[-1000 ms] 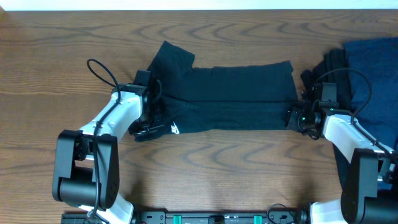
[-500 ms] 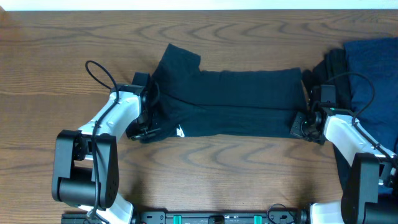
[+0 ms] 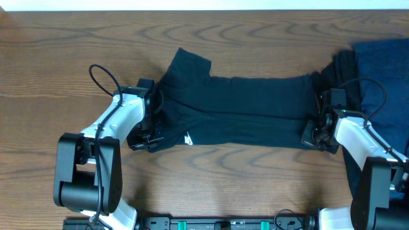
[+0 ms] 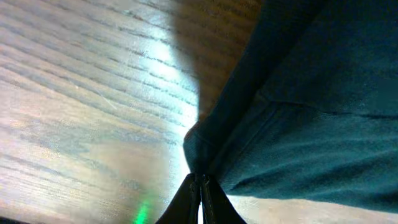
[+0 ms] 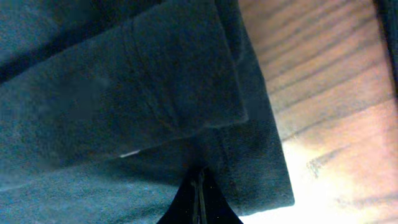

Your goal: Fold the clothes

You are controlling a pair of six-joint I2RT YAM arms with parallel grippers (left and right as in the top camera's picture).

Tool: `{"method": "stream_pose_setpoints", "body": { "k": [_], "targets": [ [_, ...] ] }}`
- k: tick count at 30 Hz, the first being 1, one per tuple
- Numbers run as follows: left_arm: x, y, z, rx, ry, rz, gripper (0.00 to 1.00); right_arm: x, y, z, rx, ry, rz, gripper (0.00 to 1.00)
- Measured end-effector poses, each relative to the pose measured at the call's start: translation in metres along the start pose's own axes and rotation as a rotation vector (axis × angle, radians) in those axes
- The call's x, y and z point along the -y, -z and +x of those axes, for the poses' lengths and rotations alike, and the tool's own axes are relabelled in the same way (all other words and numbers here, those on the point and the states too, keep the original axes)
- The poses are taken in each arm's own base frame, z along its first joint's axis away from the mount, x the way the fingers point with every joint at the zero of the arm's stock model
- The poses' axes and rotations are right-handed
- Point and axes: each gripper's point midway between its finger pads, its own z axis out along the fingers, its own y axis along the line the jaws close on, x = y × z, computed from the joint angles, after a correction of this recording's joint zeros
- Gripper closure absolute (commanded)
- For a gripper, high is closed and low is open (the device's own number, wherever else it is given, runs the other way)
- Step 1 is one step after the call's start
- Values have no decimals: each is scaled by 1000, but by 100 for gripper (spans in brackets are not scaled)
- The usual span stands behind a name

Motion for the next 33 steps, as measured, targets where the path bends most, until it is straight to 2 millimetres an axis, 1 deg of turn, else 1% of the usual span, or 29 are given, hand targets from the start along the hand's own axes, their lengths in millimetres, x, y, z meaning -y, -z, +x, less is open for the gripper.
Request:
{"method": "stream_pose_setpoints", "body": {
  "k": [2, 4, 9, 10, 12, 14, 16, 19, 21, 23, 24, 25, 33],
  "targets": [
    [-1, 4, 2, 4, 0, 3, 94, 3, 1, 4, -28, 2, 17, 99],
    [4, 15, -1, 43, 0, 43, 94, 5, 1, 7, -48, 3, 29, 99],
    [23, 64, -9, 192, -11, 205, 94, 8, 2, 9, -66, -3, 42, 96],
    [25, 70, -9, 207, -15, 222, 94, 9, 2, 9, -69, -3, 45, 96],
    [29, 73, -9, 215, -22, 239, 94, 10, 2, 10, -73, -3, 47, 96],
    [34, 67, -12, 218, -29, 252, 94, 10, 2, 10, -74, -4, 48, 96],
    [36, 57, -11, 205, -34, 252, 94, 10, 2, 10, -73, -3, 48, 96],
    [37, 30, -10, 178, -35, 245, 94, 10, 3, 10, -72, -4, 49, 95],
    [34, 8, -5, 139, -32, 225, 94, 10, 3, 10, -72, -4, 49, 94],
    [30, -9, 5, 89, -28, 201, 94, 10, 3, 9, -72, -3, 50, 93],
    [28, -15, 9, 69, -27, 192, 94, 10, 3, 9, -72, -3, 50, 93],
    [27, -18, 10, 58, -26, 187, 94, 10, 3, 9, -71, -4, 51, 94],
    [28, -17, 10, 57, -27, 191, 94, 11, 3, 11, -79, 0, 54, 93]
  ]
}}
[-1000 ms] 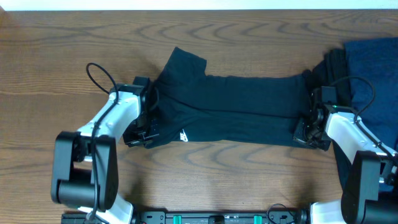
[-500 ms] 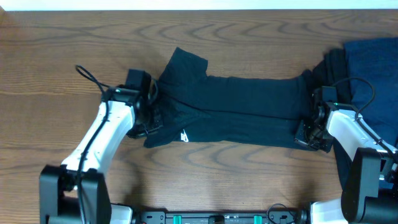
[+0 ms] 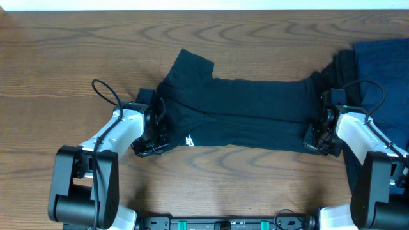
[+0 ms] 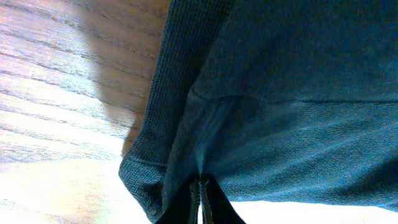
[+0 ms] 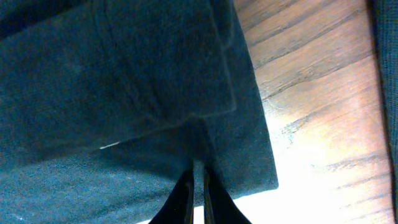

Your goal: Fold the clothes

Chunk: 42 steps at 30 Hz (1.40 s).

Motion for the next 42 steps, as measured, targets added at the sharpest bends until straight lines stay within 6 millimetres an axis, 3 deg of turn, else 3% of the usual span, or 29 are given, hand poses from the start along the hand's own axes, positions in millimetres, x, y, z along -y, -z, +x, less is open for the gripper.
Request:
{"method": "stream_pose_setpoints", "body": {
  "k": [5, 13, 21, 24, 28, 32, 35, 39, 42],
  "targets": [
    [-2, -1, 5, -19, 3, -6, 94, 0, 0, 0, 0, 1, 0, 93],
    [-15, -4, 33, -125, 19, -51, 94, 1, 0, 1, -6, 4, 2, 87],
    [-16, 0, 35, -136, 21, -59, 94, 2, 3, 5, -25, 10, 10, 91],
    [-10, 15, 29, -110, 17, -45, 94, 2, 11, 5, -49, 11, 13, 89],
    [13, 60, -4, 56, -10, 39, 92, -6, 31, -7, -45, 15, -18, 83],
    [33, 115, -27, 244, -45, 133, 83, -31, 61, -29, -2, 92, -139, 75],
    [31, 138, -33, 329, -32, 151, 72, -59, 87, -39, 30, 208, -272, 71],
    [-2, 150, -49, 399, 90, 95, 67, -114, 129, -44, 128, 430, -414, 65],
    [-30, 153, -61, 425, 193, 66, 50, -158, 147, -34, 201, 593, -481, 63]
  ]
}}
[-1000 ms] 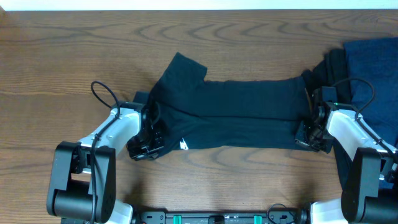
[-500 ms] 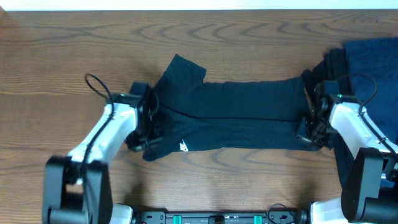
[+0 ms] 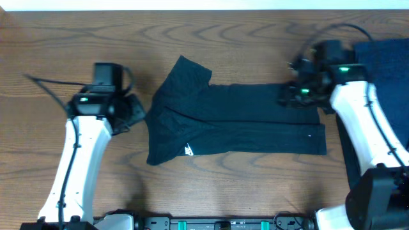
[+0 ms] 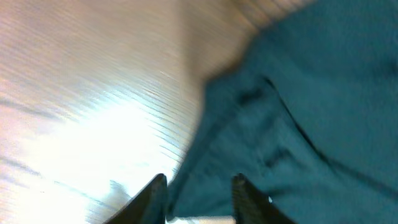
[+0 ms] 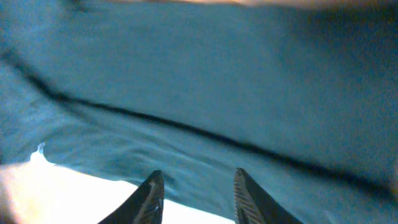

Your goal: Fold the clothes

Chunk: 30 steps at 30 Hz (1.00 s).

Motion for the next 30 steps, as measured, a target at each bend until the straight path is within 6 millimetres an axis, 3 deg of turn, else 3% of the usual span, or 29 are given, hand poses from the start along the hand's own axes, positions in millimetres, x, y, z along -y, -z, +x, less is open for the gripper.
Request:
{"method": "stream_pose_setpoints", "body": {
  "k": [3, 4, 5, 11, 16, 22, 25, 30],
  "targets": [
    [-25, 1, -14, 29, 85, -41, 34, -51, -13, -3, 22, 182, -43, 58],
    [-33, 1, -17, 33, 109, -52, 14, -67, -18, -5, 38, 241, -46, 56],
    [-36, 1, -18, 35, 115, -57, 2, -80, -21, -4, 45, 282, -54, 56],
    [-47, 2, -19, 32, 151, -82, 2, -163, -47, 7, 98, 573, -88, 61],
    [-47, 2, -19, 33, 151, -82, 2, -214, -72, 20, 146, 755, -95, 60],
    [-47, 2, -19, 33, 151, -82, 2, -241, -129, 44, 116, 902, -74, 57],
    [-47, 2, -19, 33, 151, -82, 2, -243, -156, 60, 68, 940, -63, 56],
    [-47, 2, -19, 33, 151, -82, 2, -240, -180, 77, 15, 968, -50, 56]
  ]
}}
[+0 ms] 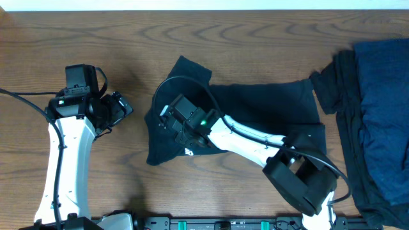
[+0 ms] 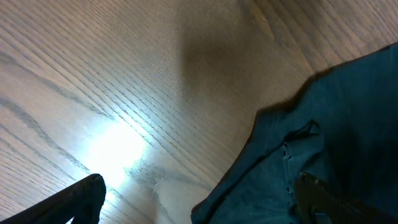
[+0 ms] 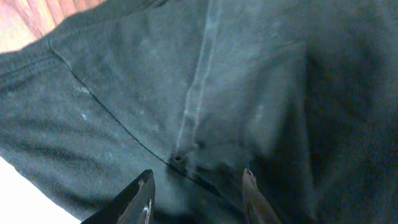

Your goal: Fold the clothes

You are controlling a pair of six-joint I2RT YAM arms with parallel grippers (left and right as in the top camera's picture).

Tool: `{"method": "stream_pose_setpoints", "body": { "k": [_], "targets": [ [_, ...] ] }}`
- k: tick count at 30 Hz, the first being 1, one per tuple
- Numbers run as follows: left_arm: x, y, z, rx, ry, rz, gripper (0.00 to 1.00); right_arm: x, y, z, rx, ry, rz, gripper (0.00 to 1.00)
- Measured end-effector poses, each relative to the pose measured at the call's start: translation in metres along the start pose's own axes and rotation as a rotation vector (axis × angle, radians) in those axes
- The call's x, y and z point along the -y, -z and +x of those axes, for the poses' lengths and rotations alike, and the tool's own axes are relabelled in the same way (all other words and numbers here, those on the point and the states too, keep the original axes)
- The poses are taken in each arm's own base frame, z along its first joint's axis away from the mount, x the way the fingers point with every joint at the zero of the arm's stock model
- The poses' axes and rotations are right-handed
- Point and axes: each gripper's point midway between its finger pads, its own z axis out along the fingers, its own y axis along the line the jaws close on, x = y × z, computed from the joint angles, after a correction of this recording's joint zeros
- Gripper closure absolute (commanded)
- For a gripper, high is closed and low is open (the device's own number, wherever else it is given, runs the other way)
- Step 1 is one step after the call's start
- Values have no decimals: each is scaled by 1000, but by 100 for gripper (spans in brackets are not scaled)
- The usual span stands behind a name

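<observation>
A dark navy shirt [image 1: 268,108] lies as a long band across the middle of the table, with one sleeve sticking out at its upper left. My right arm reaches across it, and my right gripper [image 1: 169,121] hangs open over its left end. In the right wrist view that gripper [image 3: 196,205] is spread just above the cloth [image 3: 186,93], near a seam, with nothing between the fingers. My left gripper [image 1: 124,105] stands wide open to the left of the shirt. In the left wrist view the left gripper [image 2: 199,208] is over bare wood, with the shirt's edge [image 2: 323,137] to its right.
A pile of other clothes lies at the right edge of the wooden table [image 1: 255,38]: a blue garment [image 1: 383,96] on top of a dark one [image 1: 339,76]. The dark one touches the shirt's right end. The right arm's cable loops over the shirt.
My right gripper was at the shirt's upper right end and is now over its left end, still open. My left gripper has drawn slightly further left and opened wider. The shirt has not moved.
First both grippers were shut on the lower edge of the shirt, one at each end, and they still held it a second later. Then both were open and off it, with the shirt lying flat. Now the right gripper is over the shirt's left end.
</observation>
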Motion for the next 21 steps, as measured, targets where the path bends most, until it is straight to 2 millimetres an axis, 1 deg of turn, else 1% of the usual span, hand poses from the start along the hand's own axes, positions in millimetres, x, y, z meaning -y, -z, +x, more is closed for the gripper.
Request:
{"method": "stream_pose_setpoints", "body": {
  "k": [5, 14, 18, 19, 21],
  "targets": [
    [0, 0, 0, 0, 0, 0, 2, 0, -1, -3, 10, 5, 3, 59],
    [0, 0, 0, 0, 0, 0, 2, 0, -2, -3, 12, 5, 5, 56],
    [0, 0, 0, 0, 0, 0, 2, 0, -10, 1, 0, 4, 4, 57],
    [0, 0, 0, 0, 0, 0, 2, 0, -13, 3, -6, 4, 5, 58],
    [0, 0, 0, 0, 0, 0, 2, 1, -17, 4, -10, 4, 5, 65]
  ]
}}
